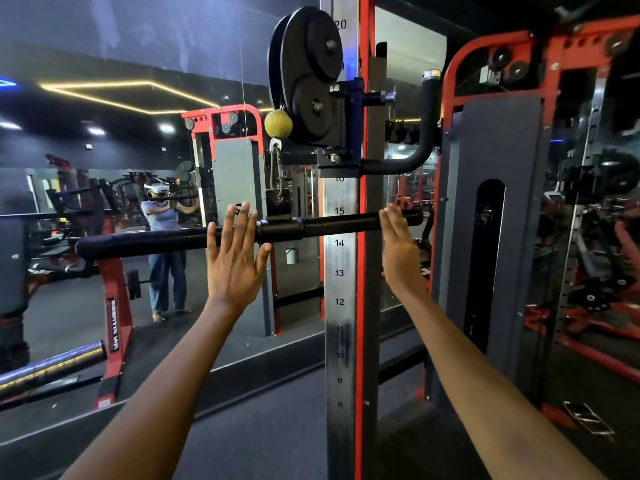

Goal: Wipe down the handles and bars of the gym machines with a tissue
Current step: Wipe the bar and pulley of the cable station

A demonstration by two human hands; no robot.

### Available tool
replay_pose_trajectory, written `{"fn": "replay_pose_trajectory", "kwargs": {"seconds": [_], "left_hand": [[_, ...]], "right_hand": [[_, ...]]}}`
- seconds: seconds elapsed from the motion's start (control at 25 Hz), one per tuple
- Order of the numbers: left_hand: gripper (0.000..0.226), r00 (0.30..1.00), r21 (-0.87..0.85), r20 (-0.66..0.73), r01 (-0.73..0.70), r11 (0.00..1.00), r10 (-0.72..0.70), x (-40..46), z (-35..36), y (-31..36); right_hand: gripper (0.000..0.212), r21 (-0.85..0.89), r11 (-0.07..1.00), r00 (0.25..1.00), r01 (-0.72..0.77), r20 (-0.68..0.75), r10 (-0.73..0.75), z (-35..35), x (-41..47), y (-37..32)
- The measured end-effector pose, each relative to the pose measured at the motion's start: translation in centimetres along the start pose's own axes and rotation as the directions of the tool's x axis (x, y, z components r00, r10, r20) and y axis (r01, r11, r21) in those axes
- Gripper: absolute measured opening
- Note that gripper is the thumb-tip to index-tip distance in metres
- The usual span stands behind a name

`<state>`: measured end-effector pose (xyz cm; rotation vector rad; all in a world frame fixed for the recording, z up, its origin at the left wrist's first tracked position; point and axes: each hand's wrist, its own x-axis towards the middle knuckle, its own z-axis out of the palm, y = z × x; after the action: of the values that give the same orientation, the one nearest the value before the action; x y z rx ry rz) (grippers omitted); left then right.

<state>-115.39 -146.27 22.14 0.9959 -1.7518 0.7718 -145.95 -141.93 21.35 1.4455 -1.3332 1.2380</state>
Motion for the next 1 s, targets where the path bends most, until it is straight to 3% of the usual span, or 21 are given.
{"fn": "replay_pose_trajectory", "kwargs": {"seconds": [0.12,0.28,0.32,0.36,0.4,0.44,0.52,0.6,0.76,0.84,1.0], "left_hand": [[0.063,1.0,0.014,-0.009,-0.013,1.0,0.013,0.1,0.0,-0.2],[0.064,0.999,0.034,-0.028,0.036,0.999,-0.035,0.2,0.2,0.0],[0.064,0.999,0.036,-0.03,0.029,0.999,-0.028,0.2,0.3,-0.1],[0.064,0.999,0.038,-0.034,0.015,0.999,-0.014,0.1,0.3,-0.3],[0.064,0.999,0.039,-0.04,0.001,0.999,0.001,0.0,0.3,-0.4],[0.064,0.999,0.035,-0.046,-0.008,0.999,0.01,0.0,0.3,-0.5],[0.065,0.999,0.025,-0.045,-0.01,1.0,0.011,-0.1,0.5,-0.3],[0.065,0.999,0.013,-0.038,-0.003,1.0,0.003,-0.3,0.8,-0.1],[0.066,1.0,-0.04,-0.02,-0.005,0.999,0.004,-0.4,1.3,0.4],[0.066,1.0,-0.056,-0.021,0.005,0.998,-0.007,-0.4,1.4,0.5],[0.067,1.0,-0.1,-0.024,0.005,0.995,-0.008,-0.3,1.5,0.7]], "right_hand": [[0.059,0.091,0.911,0.91,-0.403,-0.071,0.41,-1.4,0.6,1.7],[0.043,0.266,0.732,0.75,-0.627,-0.046,0.659,0.7,-1.6,-2.4],[0.038,0.416,0.583,0.639,-0.698,-0.006,0.769,0.9,-1.3,-2.8],[0.034,0.591,0.35,0.483,-0.727,0.079,0.872,0.4,-0.2,-2.8],[0.031,0.715,0.092,0.338,-0.693,0.209,0.918,-0.3,1.5,-2.2],[0.026,0.781,-0.098,0.237,-0.617,0.304,0.923,-1.3,3.4,-1.5],[0.018,0.854,-0.261,0.134,-0.451,0.354,0.926,-3.2,6.1,-2.0],[0.021,0.857,-0.296,0.173,-0.422,0.396,0.902,-4.1,6.5,-5.6],[0.016,0.745,-0.484,0.266,-0.459,0.635,0.725,-5.3,5.5,-10.1],[0.022,0.776,-0.496,0.221,-0.39,0.601,0.768,-7.5,6.8,-8.3],[0.021,0.884,-0.41,0.094,-0.224,0.438,0.894,-10.5,7.7,-6.5]]}}
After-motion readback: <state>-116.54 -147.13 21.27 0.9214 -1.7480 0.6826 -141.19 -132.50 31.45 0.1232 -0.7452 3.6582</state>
